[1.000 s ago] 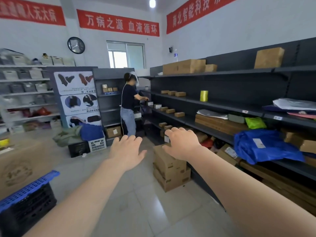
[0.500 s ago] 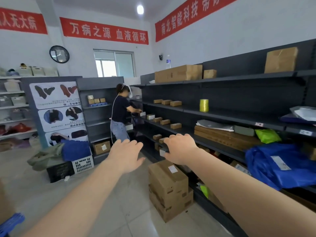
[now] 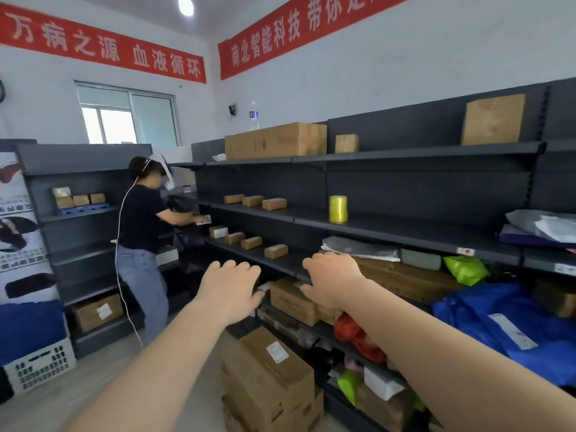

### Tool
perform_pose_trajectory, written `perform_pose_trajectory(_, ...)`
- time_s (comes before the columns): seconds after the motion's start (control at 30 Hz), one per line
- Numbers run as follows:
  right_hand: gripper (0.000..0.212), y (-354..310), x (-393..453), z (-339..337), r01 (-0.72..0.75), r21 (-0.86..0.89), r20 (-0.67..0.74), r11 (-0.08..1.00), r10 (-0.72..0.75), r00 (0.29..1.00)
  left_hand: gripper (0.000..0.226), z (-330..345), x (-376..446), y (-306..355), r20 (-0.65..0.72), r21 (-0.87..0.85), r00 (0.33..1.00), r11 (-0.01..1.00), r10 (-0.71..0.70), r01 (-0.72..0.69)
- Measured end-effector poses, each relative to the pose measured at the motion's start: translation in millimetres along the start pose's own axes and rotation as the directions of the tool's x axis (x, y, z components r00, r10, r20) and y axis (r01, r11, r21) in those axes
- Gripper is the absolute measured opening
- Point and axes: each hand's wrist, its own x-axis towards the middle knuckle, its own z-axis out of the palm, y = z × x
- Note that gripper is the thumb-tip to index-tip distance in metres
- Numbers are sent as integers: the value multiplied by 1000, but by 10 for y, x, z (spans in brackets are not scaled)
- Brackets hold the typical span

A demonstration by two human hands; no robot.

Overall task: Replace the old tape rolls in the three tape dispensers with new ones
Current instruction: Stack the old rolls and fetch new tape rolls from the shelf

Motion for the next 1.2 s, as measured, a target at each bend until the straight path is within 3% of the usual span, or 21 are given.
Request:
perform_pose_trajectory(0.77, 41, 2068, 3253, 1196, -108, -64, -41, 992, 105, 994, 46, 1515, 4028, 212, -34, -141, 992, 982, 125, -129)
perform_pose_trajectory(1.0, 32, 2602, 4206, 1556, -256, -74, -12, 964, 256, 967, 48, 2002, 5314, 173, -72, -156, 966, 954, 249, -257)
perform_pose_trajectory(1.2, 45, 3039, 4852, 1791, -369, -54, 10, 928, 370, 929, 45, 2342, 6220, 174, -103, -177, 938, 922, 331, -345)
